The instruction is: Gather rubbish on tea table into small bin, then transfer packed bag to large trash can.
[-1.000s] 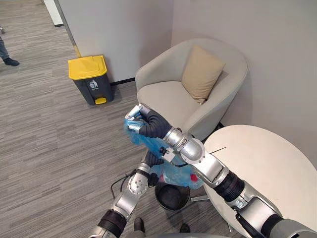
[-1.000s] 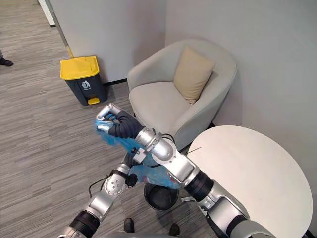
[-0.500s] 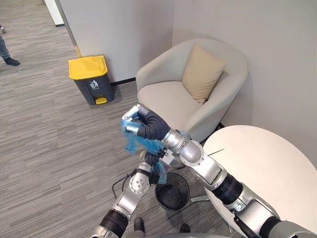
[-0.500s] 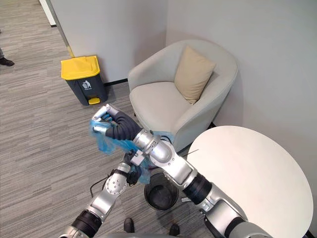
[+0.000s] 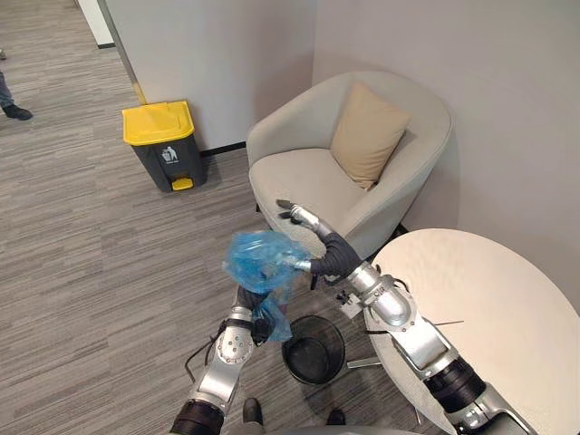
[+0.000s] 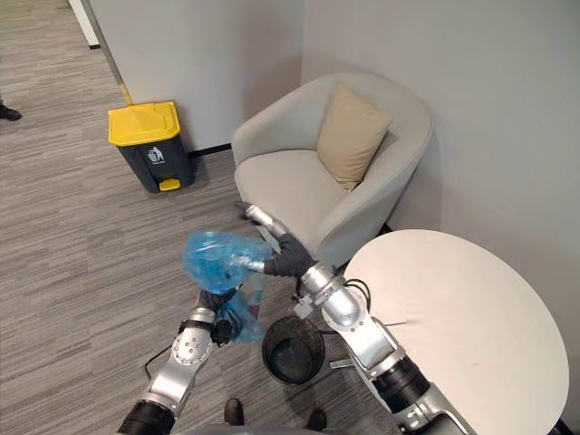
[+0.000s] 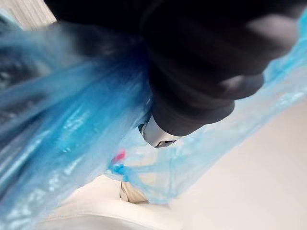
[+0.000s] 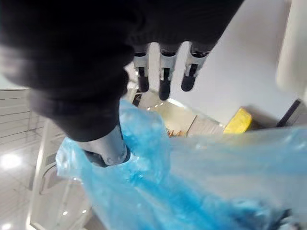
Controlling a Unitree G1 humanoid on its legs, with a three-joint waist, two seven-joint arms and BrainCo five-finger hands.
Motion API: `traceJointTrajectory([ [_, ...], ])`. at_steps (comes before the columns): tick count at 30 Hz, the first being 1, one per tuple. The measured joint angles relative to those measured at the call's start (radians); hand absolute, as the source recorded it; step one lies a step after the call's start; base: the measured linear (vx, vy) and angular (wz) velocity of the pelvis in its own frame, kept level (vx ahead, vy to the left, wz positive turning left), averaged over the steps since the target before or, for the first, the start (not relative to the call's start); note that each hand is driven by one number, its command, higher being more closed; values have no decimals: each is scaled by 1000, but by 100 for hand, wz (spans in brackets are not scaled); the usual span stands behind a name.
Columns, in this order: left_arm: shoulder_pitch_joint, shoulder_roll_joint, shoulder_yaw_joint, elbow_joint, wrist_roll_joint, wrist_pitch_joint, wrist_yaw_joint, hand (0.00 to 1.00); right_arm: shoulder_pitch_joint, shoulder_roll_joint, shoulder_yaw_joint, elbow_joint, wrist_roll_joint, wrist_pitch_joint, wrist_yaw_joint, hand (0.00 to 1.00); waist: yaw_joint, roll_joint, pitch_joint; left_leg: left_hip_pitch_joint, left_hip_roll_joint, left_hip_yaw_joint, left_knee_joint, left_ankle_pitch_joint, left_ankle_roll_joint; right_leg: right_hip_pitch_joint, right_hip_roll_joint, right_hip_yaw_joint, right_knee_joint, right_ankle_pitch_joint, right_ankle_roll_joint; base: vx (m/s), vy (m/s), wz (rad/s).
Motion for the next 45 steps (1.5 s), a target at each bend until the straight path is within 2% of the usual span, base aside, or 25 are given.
traceJointTrajectory([
  [10, 42, 5, 112, -28, 0, 0, 3, 100, 22, -84, -103, -39, -202, -74, -97, 0, 0, -9, -5, 0, -13, -1, -1, 0, 1, 0, -9, -3, 2, -6, 9, 0, 0, 0],
  [17, 84, 10, 156, -28, 0, 0, 2, 100, 96, -94, -179, -42, -301, -76, -147, 0, 2, -9, -5, 1, -15, -1, -1, 0, 1, 0, -11, -3, 2, -6, 10, 0, 0, 0],
  [20, 114, 8, 184, -18, -3, 0, -1, 100, 192, -58, -214, -39, -293, -75, -144, 0, 0, -9, -5, 1, -14, -1, -1, -1, 1, -1, -16, -3, 1, -7, 10, 0, 0, 0],
  [23, 121, 19, 186, 48, -28, 0, -5, 100, 271, 5, -222, 0, -221, -74, -129, 0, -4, -9, -5, 2, -12, -2, -1, -4, -4, -1, -15, -3, 0, -7, 10, 0, 0, 0],
  [25, 136, 21, 191, 105, -43, 1, -24, 100, 303, 85, -247, 117, -149, -68, -95, 0, -22, -8, -5, 5, -14, -4, 0, -5, -5, 0, -16, -4, -1, -7, 10, 0, 0, 0],
  [28, 156, 23, 197, 161, -59, 1, -50, 100, 345, 135, -284, 250, -101, -50, -70, 0, -23, -6, -4, 5, -15, -3, 0, -15, -13, -1, -17, -3, -2, -7, 10, 0, 0, 0],
  [31, 157, 26, 228, 223, -59, 3, -69, 100, 353, 153, -309, 369, -95, -34, -67, 0, -23, -2, -1, 5, -15, -3, 0, -17, -14, 0, -18, -2, -2, -7, 10, 0, 0, 0],
  [35, 175, 31, 228, 286, -59, 5, -98, 100, 356, 164, -375, 556, -94, -14, -68, 0, -23, 20, 4, 6, -17, -3, 0, -20, -14, 0, -18, -2, -2, -11, 13, 0, 0, 0],
  [39, 194, 33, 230, 335, -59, 6, -119, 100, 364, 163, -409, 648, -93, 12, -69, 0, -23, 31, 5, 9, -18, -2, 1, -21, -12, 2, -16, -1, -2, -13, 12, 32, -4, -1],
  [45, 204, 41, 241, 376, -59, 8, -140, 100, 365, 160, -441, 730, -64, 20, -69, 0, -24, 35, 9, 30, -23, -1, 3, -26, -10, 22, -19, 0, -1, -15, 12, 19, -2, 0],
])
